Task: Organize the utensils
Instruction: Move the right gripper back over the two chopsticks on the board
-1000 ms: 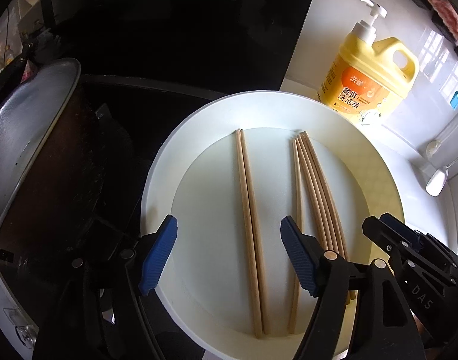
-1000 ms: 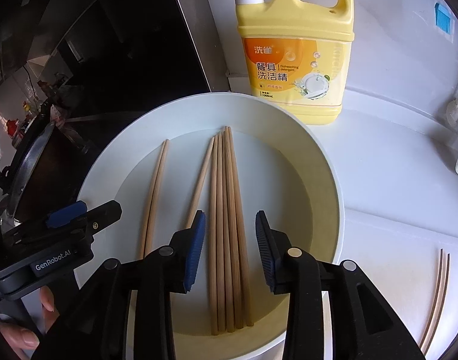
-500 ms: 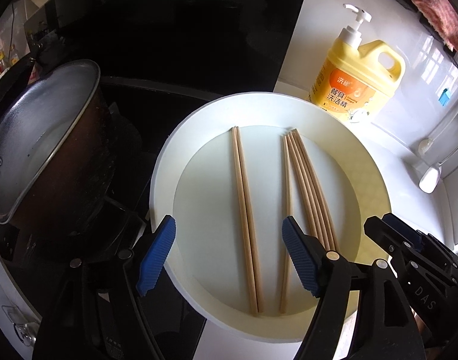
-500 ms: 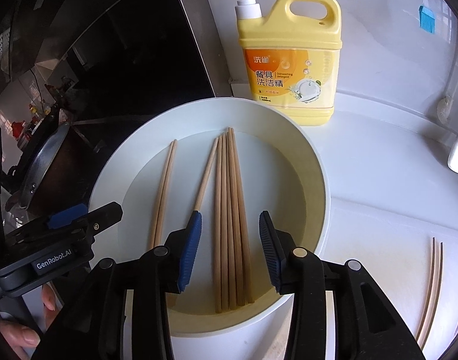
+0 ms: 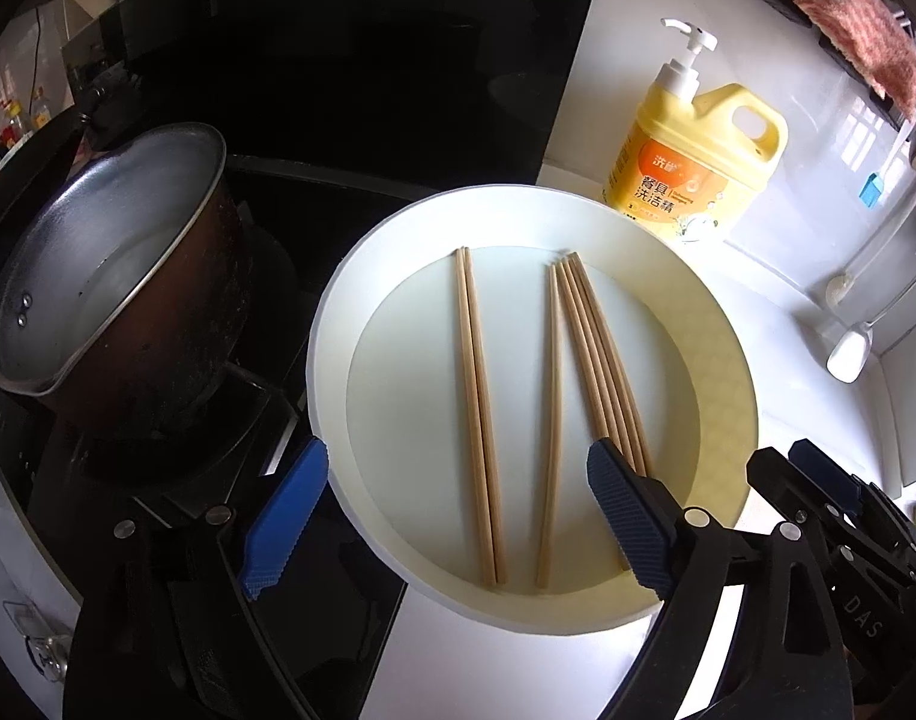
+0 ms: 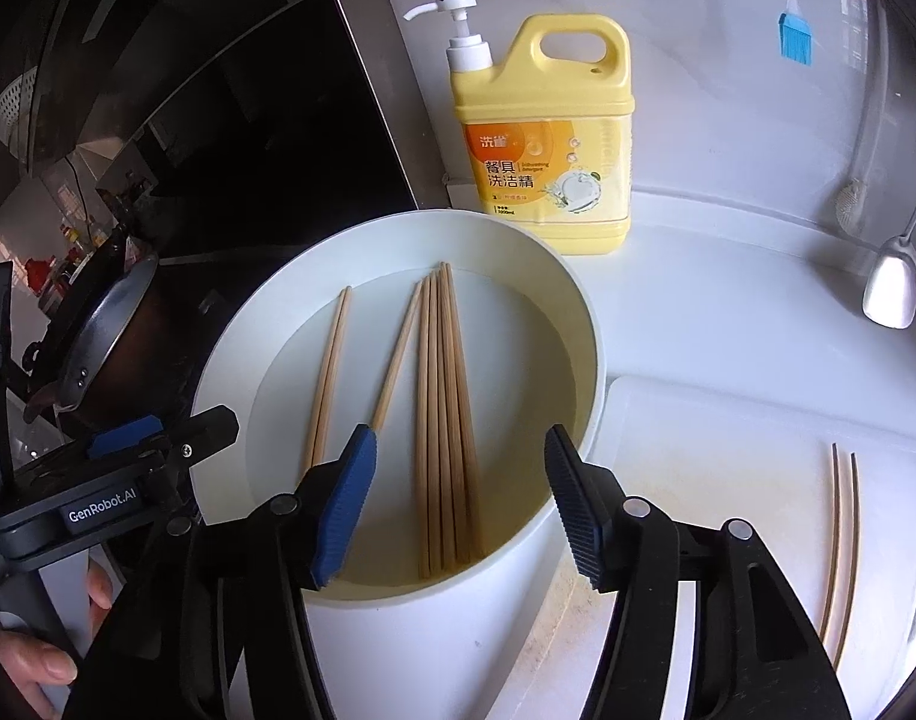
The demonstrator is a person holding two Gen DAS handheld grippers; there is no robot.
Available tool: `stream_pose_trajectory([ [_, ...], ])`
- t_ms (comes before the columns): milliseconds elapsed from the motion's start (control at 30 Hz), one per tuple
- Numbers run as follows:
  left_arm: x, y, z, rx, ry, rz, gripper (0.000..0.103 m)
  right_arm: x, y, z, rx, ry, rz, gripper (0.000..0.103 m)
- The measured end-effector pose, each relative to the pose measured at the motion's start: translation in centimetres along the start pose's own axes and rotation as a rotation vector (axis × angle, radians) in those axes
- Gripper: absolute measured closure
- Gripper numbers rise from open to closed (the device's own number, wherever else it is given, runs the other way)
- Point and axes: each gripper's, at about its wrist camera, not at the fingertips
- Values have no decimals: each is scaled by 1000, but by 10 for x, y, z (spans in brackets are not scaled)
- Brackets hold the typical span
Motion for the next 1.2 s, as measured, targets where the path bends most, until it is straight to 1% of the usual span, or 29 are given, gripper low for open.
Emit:
stream_pose_trajectory([
  [67,4,-4,-4,-2,-4,1,15,5,-5,-5,0,-4,13,43],
  [267,18,-24,-16,21,-16,24,14,26,-23,-25,17,-27,35,40],
  [400,28,-47,-23,34,-40,63,13,46,-42,-41,44,-42,51,39],
  [567,44,-83,-28,47,-71,131,9,73,-77,-59,86,-56,86,37],
  [767,64,-130,-27,111,-58,186,8,107,-131,-79,154,-72,178,37],
  [933,83,-166,-23,130,-44,246,7,128,-171,-86,231,-69,216,37],
  [1100,98,-193,-13,147,-18,279,7,140,-200,-81,259,-39,237,37],
  [1200,106,-206,-3,141,-2,288,7,144,-214,-76,264,-19,241,37],
])
Point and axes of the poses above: each gripper's, at about its wrist camera, not at the fingertips, and z roughly the way its jaws point, y to its left, x to its underside, and after that the axes turned 8 degrees about y, right-handed
